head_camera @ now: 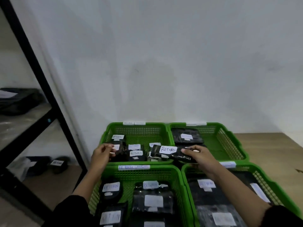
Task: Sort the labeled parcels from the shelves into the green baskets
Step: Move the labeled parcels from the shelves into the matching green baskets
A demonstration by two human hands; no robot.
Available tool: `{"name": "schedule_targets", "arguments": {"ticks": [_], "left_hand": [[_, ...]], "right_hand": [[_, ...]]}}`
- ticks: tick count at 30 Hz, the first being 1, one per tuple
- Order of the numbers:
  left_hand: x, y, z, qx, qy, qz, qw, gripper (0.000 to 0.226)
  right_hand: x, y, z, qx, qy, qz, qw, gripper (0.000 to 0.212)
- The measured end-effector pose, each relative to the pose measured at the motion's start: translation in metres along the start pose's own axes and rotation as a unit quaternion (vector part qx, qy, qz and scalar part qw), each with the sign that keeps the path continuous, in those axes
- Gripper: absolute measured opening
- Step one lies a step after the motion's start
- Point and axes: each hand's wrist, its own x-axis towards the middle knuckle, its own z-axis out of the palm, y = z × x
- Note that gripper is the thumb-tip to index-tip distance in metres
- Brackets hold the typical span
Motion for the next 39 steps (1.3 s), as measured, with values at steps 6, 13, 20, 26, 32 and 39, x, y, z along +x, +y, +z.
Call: {"name": "schedule_targets", "arguments": {"ticks": [6, 13, 20, 26, 32, 39], "left_hand": [[0.087, -0.001, -0.007, 0.133, 0.107, 0.051, 0.984, 0.013], [0.154, -0.032, 0.009, 0.323, -0.050, -0.024, 0.945, 0.070], [0.151, -0.044, 0.010, 0.276, -0.036, 0.009, 0.961, 0.063], [0.153, -0.049, 0.012, 0.321, -0.016, 0.018, 0.947, 0.063], [0.151, -0.048, 0.013, 0.328, -0.011, 0.028, 0.944, 0.062], [0.150, -0.045, 0.013, 0.345, -0.016, 0.028, 0.938, 0.062]], "right_hand": [[0.092, -0.002, 0.049, 0.003, 0.018, 0.016, 1.000, 0.020], [0.200, 0.011, 0.119, -0.095, 0.035, 0.009, 0.995, 0.033], [0.247, 0.023, 0.152, -0.295, 0.008, 0.021, 0.955, 0.036], [0.251, 0.020, 0.151, -0.422, -0.012, -0.025, 0.906, 0.036], [0.258, 0.030, 0.156, -0.514, -0.065, -0.029, 0.855, 0.034], [0.253, 0.036, 0.153, -0.576, -0.068, -0.034, 0.814, 0.049]]}}
